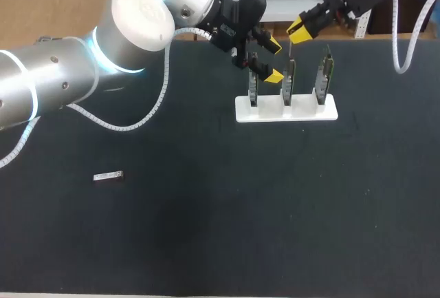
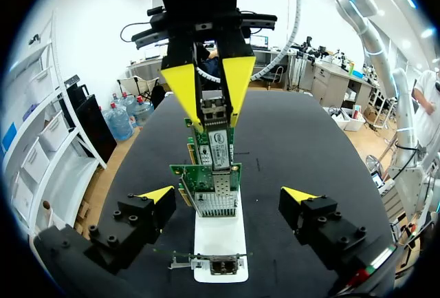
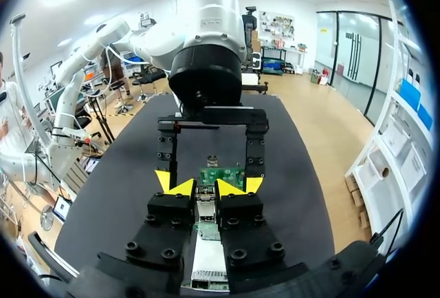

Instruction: Pick up the optical module with the left hand, and insert it into the network port with the right hand.

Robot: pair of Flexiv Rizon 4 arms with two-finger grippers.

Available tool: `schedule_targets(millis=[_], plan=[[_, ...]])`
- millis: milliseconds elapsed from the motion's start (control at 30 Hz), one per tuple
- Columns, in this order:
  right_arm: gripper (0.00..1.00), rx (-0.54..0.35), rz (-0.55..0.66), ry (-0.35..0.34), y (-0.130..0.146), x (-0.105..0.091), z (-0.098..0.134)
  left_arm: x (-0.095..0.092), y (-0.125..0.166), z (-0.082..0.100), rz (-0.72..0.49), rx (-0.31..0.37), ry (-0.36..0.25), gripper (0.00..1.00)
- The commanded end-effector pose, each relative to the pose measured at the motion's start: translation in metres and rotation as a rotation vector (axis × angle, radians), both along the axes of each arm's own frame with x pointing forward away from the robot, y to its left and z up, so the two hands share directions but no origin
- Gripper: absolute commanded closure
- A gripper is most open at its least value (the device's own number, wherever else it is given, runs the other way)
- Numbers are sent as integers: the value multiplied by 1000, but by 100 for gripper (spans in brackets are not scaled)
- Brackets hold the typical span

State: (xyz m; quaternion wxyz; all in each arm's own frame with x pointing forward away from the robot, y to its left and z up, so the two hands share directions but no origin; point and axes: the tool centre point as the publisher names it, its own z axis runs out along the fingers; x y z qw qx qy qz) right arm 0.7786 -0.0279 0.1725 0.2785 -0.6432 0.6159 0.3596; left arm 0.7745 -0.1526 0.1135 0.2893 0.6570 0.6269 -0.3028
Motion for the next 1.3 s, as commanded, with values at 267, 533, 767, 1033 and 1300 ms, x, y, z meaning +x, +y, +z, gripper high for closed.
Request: schedule_targets(millis=[267,533,767,1033,1300], plan=[[100,-2,-12,4,0,-1,-4,3,-1,0,-4,5,4,0],[100,0,-17,7,-1,-2,-5,3,-1,0,-4,5,4,0],[100,11,-15,-19,0,-2,3,3,-1,0,-4,5,4,0],[100,5,-19,-20,-1,2,1,3,-1,0,-4,5,4,0],[100,8,-19,-8,-1,2,-3,3,-1,0,-4,5,4,0]])
